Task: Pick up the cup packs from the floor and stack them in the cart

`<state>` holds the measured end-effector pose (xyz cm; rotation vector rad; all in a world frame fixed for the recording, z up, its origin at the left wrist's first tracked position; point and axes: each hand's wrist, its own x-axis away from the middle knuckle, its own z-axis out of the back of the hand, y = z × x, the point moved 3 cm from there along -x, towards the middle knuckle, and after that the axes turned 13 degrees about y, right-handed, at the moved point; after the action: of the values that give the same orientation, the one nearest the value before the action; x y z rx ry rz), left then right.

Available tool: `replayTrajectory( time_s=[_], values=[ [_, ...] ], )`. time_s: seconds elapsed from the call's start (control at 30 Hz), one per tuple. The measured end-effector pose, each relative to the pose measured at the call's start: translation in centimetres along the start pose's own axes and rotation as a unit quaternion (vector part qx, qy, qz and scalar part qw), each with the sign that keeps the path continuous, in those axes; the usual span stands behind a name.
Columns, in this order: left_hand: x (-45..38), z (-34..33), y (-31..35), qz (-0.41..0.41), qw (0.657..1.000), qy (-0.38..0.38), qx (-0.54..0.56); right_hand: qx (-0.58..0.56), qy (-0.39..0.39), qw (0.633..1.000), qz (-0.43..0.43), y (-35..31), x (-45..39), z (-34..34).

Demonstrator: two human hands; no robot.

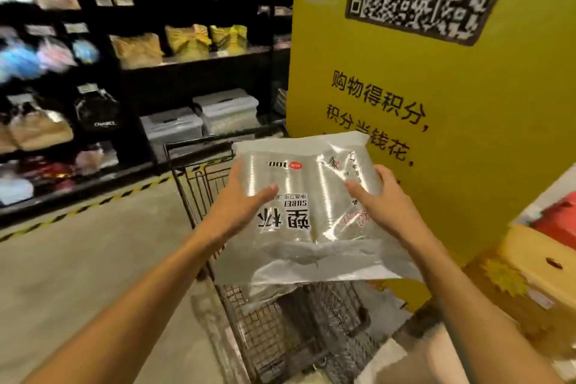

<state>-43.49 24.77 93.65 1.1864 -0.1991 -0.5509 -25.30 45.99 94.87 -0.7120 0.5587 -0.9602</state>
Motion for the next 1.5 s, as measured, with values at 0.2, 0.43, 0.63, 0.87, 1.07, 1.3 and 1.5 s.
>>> replayTrajectory(
  time_s=[0.2, 0.43, 0.63, 0.87, 1.07, 1.3, 1.5],
  values=[
    [-5.4, -1.0, -6.2, 0.073, 0.997, 0.039, 0.0, 0.012, -0.077, 0.997, 0.024, -0.2, -6.7, -8.4],
    [-11.5, -5.7, -13.9, 0.145, 0.983, 0.108, -0.025, 0.02, -0.172, 0.984, 0.047, 6.1, -16.4, -20.3],
    [-16.5, -9.8, -22.3, 0.19, 0.973, 0.123, -0.047, 0.048, -0.225, 0.973, 0.027, 10.5, -21.4, -29.6],
    [-19.8, -12.8, -32.8, 0.245, 0.959, 0.127, -0.057, 0.077, -0.274, 0.958, 0.015, 15.3, -23.9, -40.1],
    [-20.2, -14.5, -38.2, 0.252, 0.953, 0.144, -0.082, 0.087, -0.26, 0.962, 0.007, 17.8, -24.7, -43.6],
    [-21.5, -11.7, -32.4, 0.236, 0.933, 0.106, -0.25, 0.131, -0.222, 0.964, 0.072, 12.7, -25.3, -39.6],
    [-24.2, -6.6, -19.9, 0.158, 0.92, 0.096, -0.345, 0.17, -0.182, 0.954, 0.168, 2.5, -26.3, -31.3]
  ],
)
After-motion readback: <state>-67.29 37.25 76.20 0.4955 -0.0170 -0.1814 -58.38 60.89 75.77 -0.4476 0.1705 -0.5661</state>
